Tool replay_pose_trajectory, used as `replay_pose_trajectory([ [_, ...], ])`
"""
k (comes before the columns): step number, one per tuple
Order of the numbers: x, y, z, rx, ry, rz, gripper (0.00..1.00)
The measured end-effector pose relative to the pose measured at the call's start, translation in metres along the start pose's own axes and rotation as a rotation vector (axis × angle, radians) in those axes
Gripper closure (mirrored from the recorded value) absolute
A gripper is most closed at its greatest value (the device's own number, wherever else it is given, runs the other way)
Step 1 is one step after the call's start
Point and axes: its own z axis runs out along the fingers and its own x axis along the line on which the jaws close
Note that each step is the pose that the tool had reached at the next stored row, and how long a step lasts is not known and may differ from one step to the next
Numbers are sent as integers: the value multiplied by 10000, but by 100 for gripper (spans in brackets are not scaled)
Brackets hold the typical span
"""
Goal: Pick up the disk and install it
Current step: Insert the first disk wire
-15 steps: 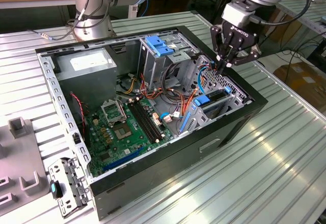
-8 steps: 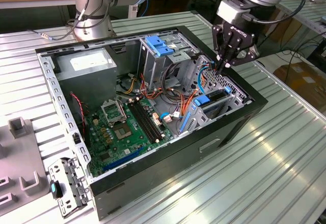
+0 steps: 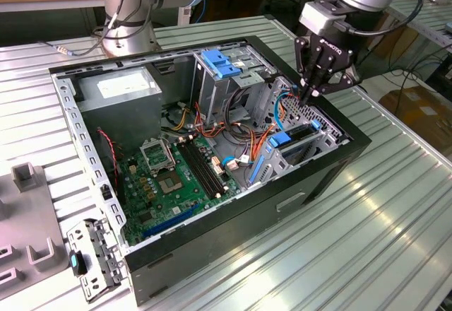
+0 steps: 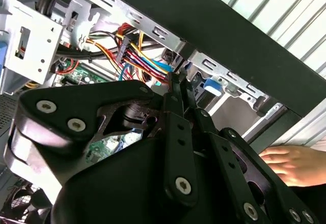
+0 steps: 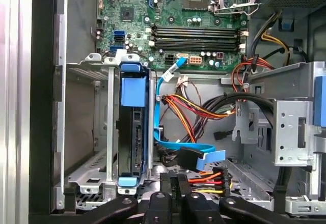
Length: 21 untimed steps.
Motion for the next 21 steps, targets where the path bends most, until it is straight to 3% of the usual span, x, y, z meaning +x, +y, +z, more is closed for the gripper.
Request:
replay_pose_trajectory([
  [6,133,10,8,0,0,2,84],
  [21,151,10,8,0,0,2,84],
])
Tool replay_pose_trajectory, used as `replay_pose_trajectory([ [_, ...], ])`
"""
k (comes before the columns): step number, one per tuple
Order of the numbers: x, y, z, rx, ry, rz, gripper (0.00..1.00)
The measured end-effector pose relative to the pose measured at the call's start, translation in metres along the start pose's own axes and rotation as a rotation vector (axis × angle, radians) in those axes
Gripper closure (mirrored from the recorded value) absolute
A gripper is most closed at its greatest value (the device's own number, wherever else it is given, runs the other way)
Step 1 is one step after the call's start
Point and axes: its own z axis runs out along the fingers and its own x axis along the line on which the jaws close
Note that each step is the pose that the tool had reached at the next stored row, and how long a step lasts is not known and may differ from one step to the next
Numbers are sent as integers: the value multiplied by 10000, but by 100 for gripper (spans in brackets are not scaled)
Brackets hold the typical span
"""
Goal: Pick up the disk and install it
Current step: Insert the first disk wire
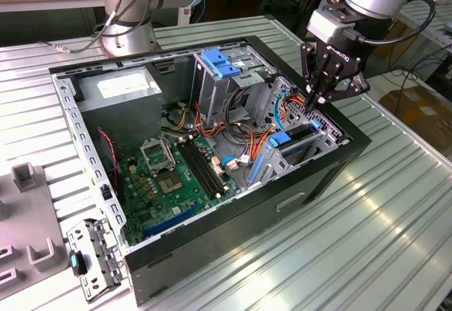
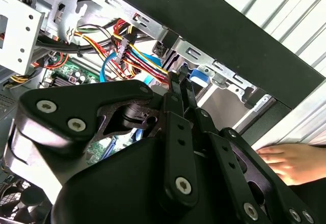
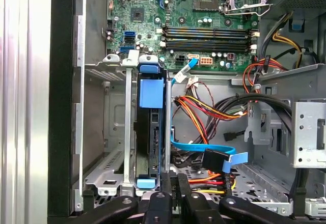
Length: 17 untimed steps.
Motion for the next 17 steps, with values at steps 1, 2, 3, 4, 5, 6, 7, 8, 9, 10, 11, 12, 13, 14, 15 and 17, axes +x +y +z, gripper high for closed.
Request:
replay_pose_trajectory([
  [1,9,0,0,0,1,0,84],
  [2,54,1,2,0,-1,0,84],
  [3,91,7,5,0,-4,1,84],
  [4,98,73,9,0,-2,-4,84],
  [5,96,156,24,1,-4,-3,84],
  [6,96,183,47,4,-7,-3,84],
  [7,95,184,80,4,-3,-4,84],
  [8,95,183,107,7,-4,-20,84],
  [9,94,183,116,12,-3,-58,84],
  [10,94,184,124,19,-2,-129,84],
  [11,94,184,131,21,-1,-167,84],
  [12,95,183,139,22,-3,-167,84],
  [13,98,184,146,23,-2,-157,84],
  [14,98,184,149,22,-1,-110,84],
  [15,98,184,152,22,-2,-29,84],
  [17,99,184,157,20,-2,111,84],
])
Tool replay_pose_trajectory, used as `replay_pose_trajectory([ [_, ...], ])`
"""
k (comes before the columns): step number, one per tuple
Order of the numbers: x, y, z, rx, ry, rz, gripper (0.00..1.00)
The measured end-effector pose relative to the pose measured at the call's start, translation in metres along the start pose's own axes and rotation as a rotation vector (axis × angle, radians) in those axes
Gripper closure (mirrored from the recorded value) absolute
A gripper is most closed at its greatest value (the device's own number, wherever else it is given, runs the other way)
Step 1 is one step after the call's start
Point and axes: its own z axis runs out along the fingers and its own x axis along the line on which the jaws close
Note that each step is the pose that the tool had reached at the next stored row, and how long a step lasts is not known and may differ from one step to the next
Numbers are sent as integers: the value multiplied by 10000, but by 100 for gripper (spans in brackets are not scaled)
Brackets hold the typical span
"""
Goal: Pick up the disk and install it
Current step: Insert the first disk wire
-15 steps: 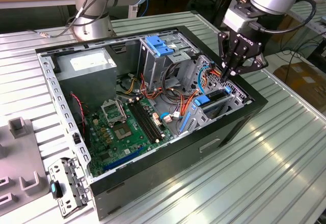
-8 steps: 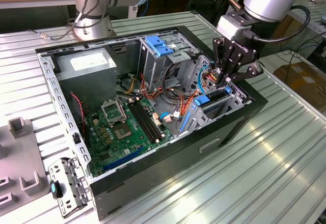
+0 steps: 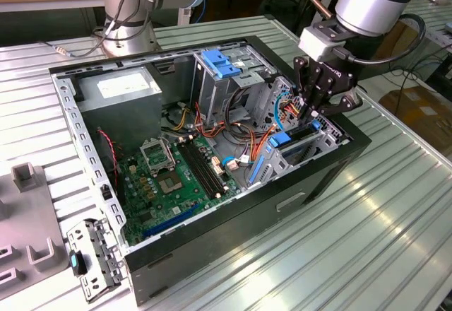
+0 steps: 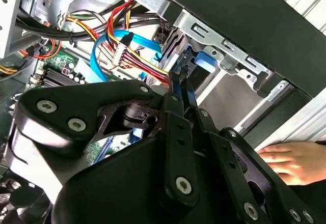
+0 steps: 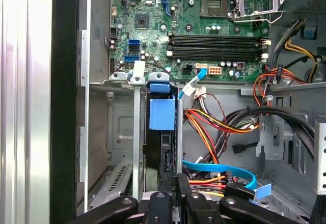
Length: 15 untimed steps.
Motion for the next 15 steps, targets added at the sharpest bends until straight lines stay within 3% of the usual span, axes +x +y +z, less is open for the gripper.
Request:
replay_pose_trajectory([
  [15,30,8,55,-1,-3,48,84],
])
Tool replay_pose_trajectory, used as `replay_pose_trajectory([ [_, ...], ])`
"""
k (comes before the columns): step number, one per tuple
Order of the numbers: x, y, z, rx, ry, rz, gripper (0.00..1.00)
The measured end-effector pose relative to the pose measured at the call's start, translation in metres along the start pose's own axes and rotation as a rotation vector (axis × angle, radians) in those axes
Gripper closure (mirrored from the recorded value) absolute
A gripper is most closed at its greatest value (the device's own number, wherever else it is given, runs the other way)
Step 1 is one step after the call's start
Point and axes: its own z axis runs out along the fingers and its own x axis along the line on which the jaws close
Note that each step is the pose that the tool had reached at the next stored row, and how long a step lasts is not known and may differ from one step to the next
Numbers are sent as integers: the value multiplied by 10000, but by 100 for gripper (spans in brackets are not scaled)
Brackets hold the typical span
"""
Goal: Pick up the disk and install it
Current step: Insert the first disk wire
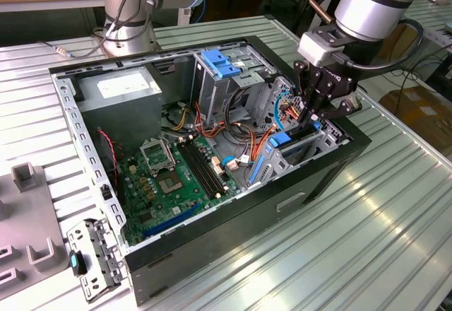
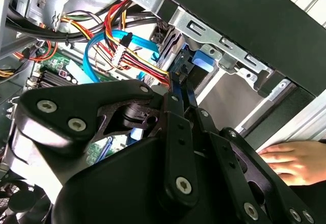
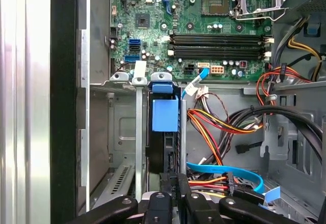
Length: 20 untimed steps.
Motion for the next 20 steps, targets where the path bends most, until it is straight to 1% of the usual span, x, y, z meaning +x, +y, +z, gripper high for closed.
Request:
replay_pose_trajectory([
  [5,1,0,47,0,1,12,84],
  [10,2,0,51,0,0,13,84],
  [11,2,0,40,1,-6,13,82],
  [12,2,0,9,1,-3,14,76],
  [13,2,0,-15,1,-1,14,76],
  [14,3,0,-51,1,-1,13,76],
  [15,3,0,-68,1,-2,13,76],
  [19,3,0,-71,1,-1,13,77],
  [20,3,0,-72,1,-2,13,84],
])
